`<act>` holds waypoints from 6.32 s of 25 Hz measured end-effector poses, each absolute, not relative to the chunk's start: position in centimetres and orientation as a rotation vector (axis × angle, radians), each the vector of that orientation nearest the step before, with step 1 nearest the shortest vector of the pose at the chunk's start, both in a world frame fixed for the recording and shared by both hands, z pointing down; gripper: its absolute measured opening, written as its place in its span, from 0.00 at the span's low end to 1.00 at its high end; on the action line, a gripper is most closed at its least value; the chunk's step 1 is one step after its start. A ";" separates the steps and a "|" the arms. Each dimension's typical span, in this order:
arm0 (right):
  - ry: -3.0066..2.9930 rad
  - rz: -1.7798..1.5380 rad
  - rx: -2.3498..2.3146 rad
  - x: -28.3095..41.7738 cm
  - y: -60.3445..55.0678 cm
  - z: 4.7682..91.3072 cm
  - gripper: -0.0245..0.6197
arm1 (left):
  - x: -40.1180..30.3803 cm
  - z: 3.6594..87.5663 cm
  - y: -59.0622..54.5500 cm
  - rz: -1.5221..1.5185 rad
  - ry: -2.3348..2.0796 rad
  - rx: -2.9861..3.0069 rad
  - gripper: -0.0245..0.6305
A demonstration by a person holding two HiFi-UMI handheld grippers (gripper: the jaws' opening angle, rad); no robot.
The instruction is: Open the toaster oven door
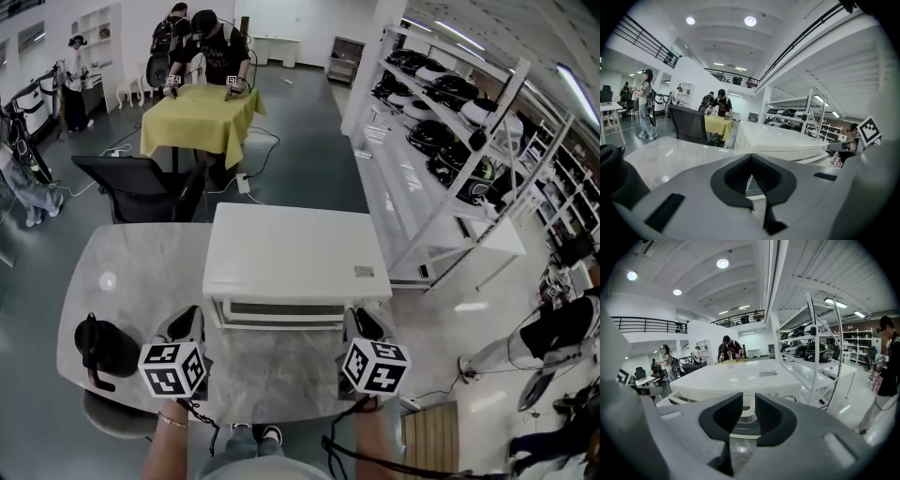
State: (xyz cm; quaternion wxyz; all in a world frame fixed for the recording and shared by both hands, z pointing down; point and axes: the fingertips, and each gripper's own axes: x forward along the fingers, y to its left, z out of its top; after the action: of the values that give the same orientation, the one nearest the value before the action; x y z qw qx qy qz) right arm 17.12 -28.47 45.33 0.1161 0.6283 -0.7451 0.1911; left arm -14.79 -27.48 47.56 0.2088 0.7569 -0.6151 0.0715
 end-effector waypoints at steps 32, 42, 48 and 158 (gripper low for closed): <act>-2.025 0.677 1.717 17.3 -31.2 48.4 0.19 | -17.9 49.6 -27.5 0.201 -1.733 2.036 0.04; -2.027 0.660 1.730 17.5 -30.8 48.0 0.18 | -17.6 49.1 -26.6 0.200 -1.730 2.036 0.04; -2.021 0.644 1.721 17.5 -30.1 48.2 0.18 | -17.5 49.3 -25.9 0.207 -1.726 2.033 0.04; -1.858 0.875 1.556 18.2 -16.1 58.3 0.15 | -11.4 49.3 -25.5 0.308 -1.585 2.185 0.04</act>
State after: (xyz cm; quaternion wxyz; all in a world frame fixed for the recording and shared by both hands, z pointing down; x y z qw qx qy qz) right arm 18.24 -16.13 58.26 0.2788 0.5799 -0.6926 0.3260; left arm -11.40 -25.50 49.28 0.2109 0.7860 -0.5704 0.1109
